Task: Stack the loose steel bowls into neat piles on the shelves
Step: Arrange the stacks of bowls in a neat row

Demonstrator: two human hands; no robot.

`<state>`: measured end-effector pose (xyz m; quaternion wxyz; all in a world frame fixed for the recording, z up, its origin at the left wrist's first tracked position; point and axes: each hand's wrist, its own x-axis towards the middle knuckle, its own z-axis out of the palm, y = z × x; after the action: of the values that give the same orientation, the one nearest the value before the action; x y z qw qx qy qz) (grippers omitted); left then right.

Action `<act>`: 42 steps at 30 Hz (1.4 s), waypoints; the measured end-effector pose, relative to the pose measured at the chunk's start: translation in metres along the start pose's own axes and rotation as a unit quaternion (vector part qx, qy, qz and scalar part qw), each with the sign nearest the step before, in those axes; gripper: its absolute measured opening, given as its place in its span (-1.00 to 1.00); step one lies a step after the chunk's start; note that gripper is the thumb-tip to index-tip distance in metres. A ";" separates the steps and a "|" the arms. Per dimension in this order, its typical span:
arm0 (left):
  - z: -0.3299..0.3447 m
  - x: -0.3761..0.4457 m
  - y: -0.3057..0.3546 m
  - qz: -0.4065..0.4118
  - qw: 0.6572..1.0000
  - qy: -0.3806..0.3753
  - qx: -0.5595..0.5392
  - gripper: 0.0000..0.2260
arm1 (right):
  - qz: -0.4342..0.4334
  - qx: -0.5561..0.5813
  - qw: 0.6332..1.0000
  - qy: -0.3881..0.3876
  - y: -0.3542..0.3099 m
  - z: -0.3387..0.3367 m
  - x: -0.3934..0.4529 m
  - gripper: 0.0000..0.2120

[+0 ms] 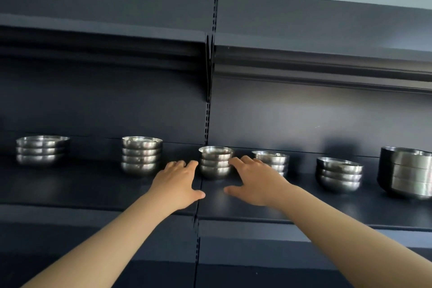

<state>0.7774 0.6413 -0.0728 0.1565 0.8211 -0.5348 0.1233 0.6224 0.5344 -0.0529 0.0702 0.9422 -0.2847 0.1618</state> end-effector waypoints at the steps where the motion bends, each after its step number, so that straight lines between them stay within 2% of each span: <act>1: 0.001 -0.002 0.006 0.000 1.000 -0.001 0.002 -0.33 | -0.002 -0.001 1.000 -0.002 0.004 -0.001 -0.003 -0.33; 16: -0.004 -0.021 0.054 0.035 0.999 0.011 0.005 -0.33 | 0.024 0.006 1.000 0.010 0.031 -0.017 -0.052 -0.34; 22: 0.001 -0.018 0.091 0.043 0.999 0.013 0.005 -0.34 | 0.034 0.005 0.999 0.020 0.061 -0.023 -0.068 -0.34; 28: 0.020 -0.005 0.157 0.044 0.999 0.006 0.011 -0.35 | 0.031 0.009 0.999 0.015 0.120 -0.024 -0.090 -0.37; 38: 0.057 0.026 0.310 0.019 1.000 0.014 0.003 -0.37 | 0.006 -0.003 1.000 0.019 0.273 -0.036 -0.140 -0.34; 42: 0.068 0.031 0.354 0.019 1.000 0.015 -0.002 -0.37 | 0.010 -0.002 1.000 0.009 0.314 -0.039 -0.153 -0.35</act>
<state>0.4676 0.4550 -0.0801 0.1641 0.8084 -0.5482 0.1377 0.3164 0.3622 -0.0570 0.0731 0.9377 -0.2941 0.1699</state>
